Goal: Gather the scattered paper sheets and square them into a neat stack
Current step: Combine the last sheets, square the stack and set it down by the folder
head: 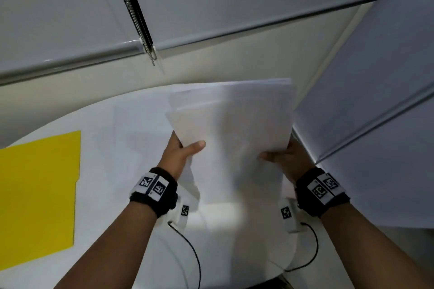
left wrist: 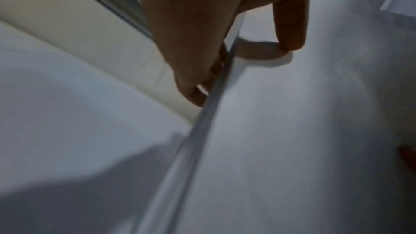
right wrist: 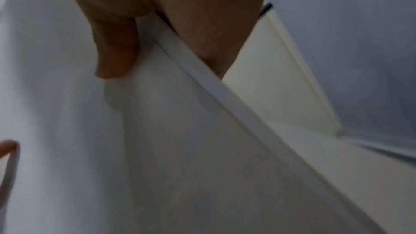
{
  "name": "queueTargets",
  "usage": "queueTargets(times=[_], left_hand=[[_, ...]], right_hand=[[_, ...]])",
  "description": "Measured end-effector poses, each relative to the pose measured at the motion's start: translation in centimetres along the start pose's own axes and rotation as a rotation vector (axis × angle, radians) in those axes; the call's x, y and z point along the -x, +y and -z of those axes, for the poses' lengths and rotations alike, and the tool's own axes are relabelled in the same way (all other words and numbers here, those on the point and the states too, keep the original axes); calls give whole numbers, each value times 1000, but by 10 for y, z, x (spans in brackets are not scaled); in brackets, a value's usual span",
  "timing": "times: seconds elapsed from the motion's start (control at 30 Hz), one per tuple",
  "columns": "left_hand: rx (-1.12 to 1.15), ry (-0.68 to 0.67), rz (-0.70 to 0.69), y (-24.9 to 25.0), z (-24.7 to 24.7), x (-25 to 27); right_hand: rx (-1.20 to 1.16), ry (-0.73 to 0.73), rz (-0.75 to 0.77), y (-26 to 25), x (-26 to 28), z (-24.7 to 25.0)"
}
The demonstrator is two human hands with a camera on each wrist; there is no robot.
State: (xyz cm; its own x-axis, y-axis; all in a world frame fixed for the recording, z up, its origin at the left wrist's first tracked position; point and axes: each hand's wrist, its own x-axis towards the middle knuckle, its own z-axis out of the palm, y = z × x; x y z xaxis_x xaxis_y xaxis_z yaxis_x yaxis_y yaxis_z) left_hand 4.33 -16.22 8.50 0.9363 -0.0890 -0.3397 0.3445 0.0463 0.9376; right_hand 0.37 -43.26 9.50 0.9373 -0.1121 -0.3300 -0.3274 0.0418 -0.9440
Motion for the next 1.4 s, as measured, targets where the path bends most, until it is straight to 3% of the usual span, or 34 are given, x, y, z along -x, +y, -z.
queueTargets(times=[0.1, 0.2, 0.5, 0.73, 0.93, 1.1, 1.23, 1.4], left_hand=[[122, 59, -160, 40, -9, 5], [116, 104, -267, 55, -17, 20], [66, 219, -218, 39, -13, 15], [16, 265, -137, 23, -19, 6], [-107, 263, 29, -13, -21, -8], [-287, 225, 5, -14, -17, -19], [-362, 201, 24, -22, -1, -20], [-586, 245, 208, -47, 47, -27]], right_hand=[[-79, 52, 158, -36, -1, -15], [-109, 182, 247, -39, -1, -31], [-26, 246, 273, -24, 12, -40], [24, 233, 210, -7, 0, -40], [174, 148, -8, 31, -24, -36], [185, 168, 20, 29, -38, -34], [113, 202, -58, 45, -42, -29], [200, 207, -239, 90, -37, -24]])
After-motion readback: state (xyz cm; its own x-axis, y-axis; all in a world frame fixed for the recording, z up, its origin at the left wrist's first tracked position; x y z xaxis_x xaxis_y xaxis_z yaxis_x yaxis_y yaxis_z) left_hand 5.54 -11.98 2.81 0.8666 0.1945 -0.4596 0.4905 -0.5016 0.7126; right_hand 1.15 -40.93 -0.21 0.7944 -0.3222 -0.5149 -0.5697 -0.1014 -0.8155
